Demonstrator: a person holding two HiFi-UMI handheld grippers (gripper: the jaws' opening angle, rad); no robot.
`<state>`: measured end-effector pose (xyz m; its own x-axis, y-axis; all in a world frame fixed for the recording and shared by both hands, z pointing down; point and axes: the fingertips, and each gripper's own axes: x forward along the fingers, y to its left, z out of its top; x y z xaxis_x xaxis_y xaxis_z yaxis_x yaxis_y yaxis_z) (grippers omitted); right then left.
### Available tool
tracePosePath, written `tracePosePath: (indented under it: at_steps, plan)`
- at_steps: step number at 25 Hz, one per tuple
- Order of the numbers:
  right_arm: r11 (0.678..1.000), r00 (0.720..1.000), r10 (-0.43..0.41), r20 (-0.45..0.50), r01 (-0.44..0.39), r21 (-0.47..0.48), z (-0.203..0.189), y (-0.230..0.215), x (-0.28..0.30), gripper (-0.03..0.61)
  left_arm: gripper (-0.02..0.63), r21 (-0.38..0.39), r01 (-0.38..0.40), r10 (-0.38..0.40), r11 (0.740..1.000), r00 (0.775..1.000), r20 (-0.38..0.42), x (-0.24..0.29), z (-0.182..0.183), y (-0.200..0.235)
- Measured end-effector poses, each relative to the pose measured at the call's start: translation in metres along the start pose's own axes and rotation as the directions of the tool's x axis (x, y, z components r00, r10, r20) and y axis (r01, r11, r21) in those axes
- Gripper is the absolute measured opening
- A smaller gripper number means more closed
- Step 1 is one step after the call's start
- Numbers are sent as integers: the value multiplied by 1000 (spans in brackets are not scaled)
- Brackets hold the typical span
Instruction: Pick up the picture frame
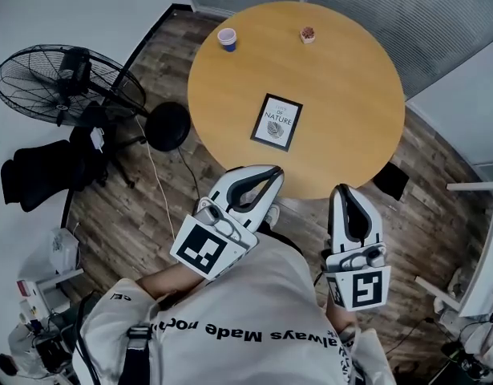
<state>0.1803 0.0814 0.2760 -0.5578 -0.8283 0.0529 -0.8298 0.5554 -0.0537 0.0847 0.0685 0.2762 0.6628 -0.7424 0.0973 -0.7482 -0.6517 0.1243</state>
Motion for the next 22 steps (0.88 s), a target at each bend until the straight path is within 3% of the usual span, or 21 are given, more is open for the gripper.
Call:
tracePosePath:
  at_steps: [11, 22]
  plan:
    - [1000, 1000, 5, -1, -5, 6, -2, -15, 7, 43, 31, 2, 2, -2, 1000, 1000, 1, 18, 0, 0]
    - [1000, 1000, 22, -8, -22, -8, 0, -22, 47, 43, 31, -2, -17, 17, 1000, 1000, 0, 35, 5, 35]
